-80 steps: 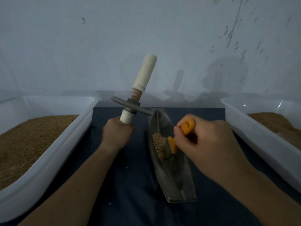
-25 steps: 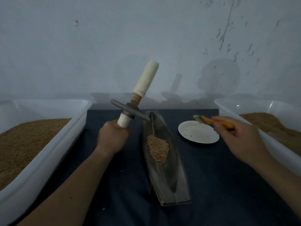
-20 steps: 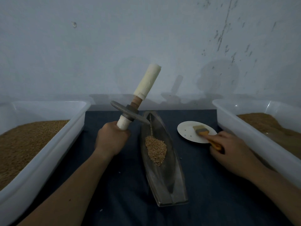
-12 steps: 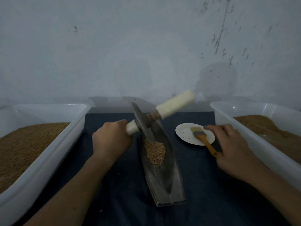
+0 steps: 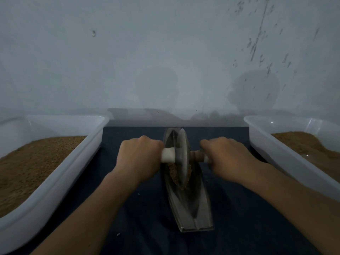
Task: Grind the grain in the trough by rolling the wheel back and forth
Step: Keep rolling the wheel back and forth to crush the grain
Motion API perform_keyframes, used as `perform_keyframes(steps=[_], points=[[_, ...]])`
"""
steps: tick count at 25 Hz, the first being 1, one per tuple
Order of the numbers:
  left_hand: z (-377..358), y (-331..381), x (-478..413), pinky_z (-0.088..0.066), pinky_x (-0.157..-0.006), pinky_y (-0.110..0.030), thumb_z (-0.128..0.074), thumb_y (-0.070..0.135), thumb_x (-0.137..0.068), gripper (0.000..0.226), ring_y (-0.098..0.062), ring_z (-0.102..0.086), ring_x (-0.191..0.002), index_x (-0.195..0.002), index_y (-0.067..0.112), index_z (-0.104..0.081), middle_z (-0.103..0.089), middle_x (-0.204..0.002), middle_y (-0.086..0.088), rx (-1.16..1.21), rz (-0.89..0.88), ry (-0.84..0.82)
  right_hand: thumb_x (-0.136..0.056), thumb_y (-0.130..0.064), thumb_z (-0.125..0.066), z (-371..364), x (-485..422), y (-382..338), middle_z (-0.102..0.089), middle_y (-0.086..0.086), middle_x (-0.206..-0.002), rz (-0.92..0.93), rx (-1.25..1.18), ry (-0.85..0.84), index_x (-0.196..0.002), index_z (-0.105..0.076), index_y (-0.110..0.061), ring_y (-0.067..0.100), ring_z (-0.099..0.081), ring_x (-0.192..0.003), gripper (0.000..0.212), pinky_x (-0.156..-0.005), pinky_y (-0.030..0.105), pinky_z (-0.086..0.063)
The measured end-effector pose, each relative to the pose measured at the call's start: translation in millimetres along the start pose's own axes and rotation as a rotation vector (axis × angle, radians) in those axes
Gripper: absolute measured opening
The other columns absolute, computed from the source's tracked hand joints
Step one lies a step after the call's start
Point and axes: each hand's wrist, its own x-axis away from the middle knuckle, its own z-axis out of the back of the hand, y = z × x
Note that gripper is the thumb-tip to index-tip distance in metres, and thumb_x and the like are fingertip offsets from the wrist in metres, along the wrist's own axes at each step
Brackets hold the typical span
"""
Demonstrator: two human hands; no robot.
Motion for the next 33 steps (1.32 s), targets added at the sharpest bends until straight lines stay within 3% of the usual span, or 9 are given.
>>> perform_keyframes(steps=[2,5,7,10,14,19,23,28,33], points=[[-5,1,-2,-0.024,-0.049,-0.03,-0.064,0.034,-0.08,0.026,-0.017,-0.04,-0.057,-0.078,0.035,-0.038,-0.032,-0.065,0.01,-0.011,0.009,-0.023,-0.085,-0.021,-0.067,-10,-15,6,-0.047,-0.005,-0.081,-0.008,0.011,0.001,-0.084,-0.036,-0.031,0.019,-0.049,-0.069,0.033,-0.049,0.03,-0.027],[-16,1,-11,-0.029,-0.051,-0.032,-0.063,0.031,-0.083,0.02,-0.018,-0.04,-0.058,-0.081,0.033,-0.044,-0.034,-0.066,0.008,-0.023,0.077,-0.043,-0.085,-0.024,-0.067,-23,-39,9,-0.036,-0.005,-0.072,-0.001,0.057,0.093,-0.083,-0.037,-0.028,0.022,-0.044,-0.065,0.03,-0.051,0.031,-0.03],[-18,1,-21,-0.032,-0.053,-0.033,-0.063,0.029,-0.084,0.009,-0.019,-0.041,-0.059,-0.087,0.03,-0.055,-0.039,-0.07,0.005,-0.034,0.103,-0.049,-0.087,-0.025,-0.067,-26,-55,12,-0.045,-0.001,-0.076,-0.024,0.031,0.1,-0.086,-0.037,-0.025,0.024,-0.044,-0.067,0.03,-0.055,0.033,-0.032],[-16,-4,-29,-0.036,-0.056,-0.034,-0.062,0.032,-0.085,0.011,-0.02,-0.045,-0.064,-0.095,0.031,-0.061,-0.046,-0.076,0.004,0.0,0.083,-0.127,-0.086,-0.027,-0.068,-27,-61,16,-0.053,0.002,-0.081,-0.015,0.014,0.1,-0.089,-0.037,-0.024,0.023,-0.045,-0.066,0.032,-0.051,0.032,-0.029],[-7,-12,-21,-0.037,-0.059,-0.034,-0.059,0.042,-0.084,0.013,-0.019,-0.047,-0.067,-0.093,0.035,-0.059,-0.044,-0.076,0.008,0.064,0.011,-0.211,-0.085,-0.03,-0.068,-29,-39,16,-0.035,-0.006,-0.068,-0.02,0.057,0.151,-0.084,-0.038,-0.026,0.016,-0.033,-0.054,0.03,-0.045,0.028,-0.018],[20,-14,1,-0.036,-0.058,-0.032,-0.059,0.047,-0.081,0.014,-0.016,-0.043,-0.064,-0.087,0.036,-0.053,-0.037,-0.069,0.011,0.027,-0.071,-0.269,-0.085,-0.033,-0.065,-27,4,10,-0.054,-0.006,-0.079,-0.024,0.146,0.183,-0.085,-0.032,-0.031,0.019,-0.043,-0.063,0.033,-0.046,0.028,-0.017],[17,-9,8,-0.027,-0.05,-0.029,-0.062,0.041,-0.081,0.017,-0.013,-0.04,-0.058,-0.081,0.036,-0.045,-0.037,-0.068,0.011,-0.041,-0.065,-0.241,-0.071,-0.033,-0.074,-27,14,14,-0.044,-0.011,-0.078,0.057,0.151,0.208,-0.079,-0.028,-0.034,0.014,-0.042,-0.065,0.047,-0.047,0.023,-0.012],[0,-4,-29,-0.041,-0.058,-0.034,-0.059,0.03,-0.087,0.01,-0.021,-0.056,-0.07,-0.097,0.029,-0.061,-0.055,-0.083,0.002,-0.076,0.063,-0.208,-0.082,-0.03,-0.067,-31,-43,11,-0.045,-0.005,-0.079,-0.138,-0.003,0.131,-0.09,-0.036,-0.027,0.023,-0.052,-0.072,0.032,-0.055,0.031,-0.034],[7,-5,-22,-0.038,-0.056,-0.034,-0.063,0.034,-0.085,0.01,-0.017,-0.047,-0.064,-0.089,0.031,-0.054,-0.044,-0.075,0.006,-0.075,-0.009,-0.215,-0.083,-0.039,-0.062,-33,-25,17,-0.057,-0.003,-0.08,-0.097,0.039,0.095,-0.079,-0.04,-0.033,0.021,-0.046,-0.065,0.023,-0.051,0.029,-0.028]])
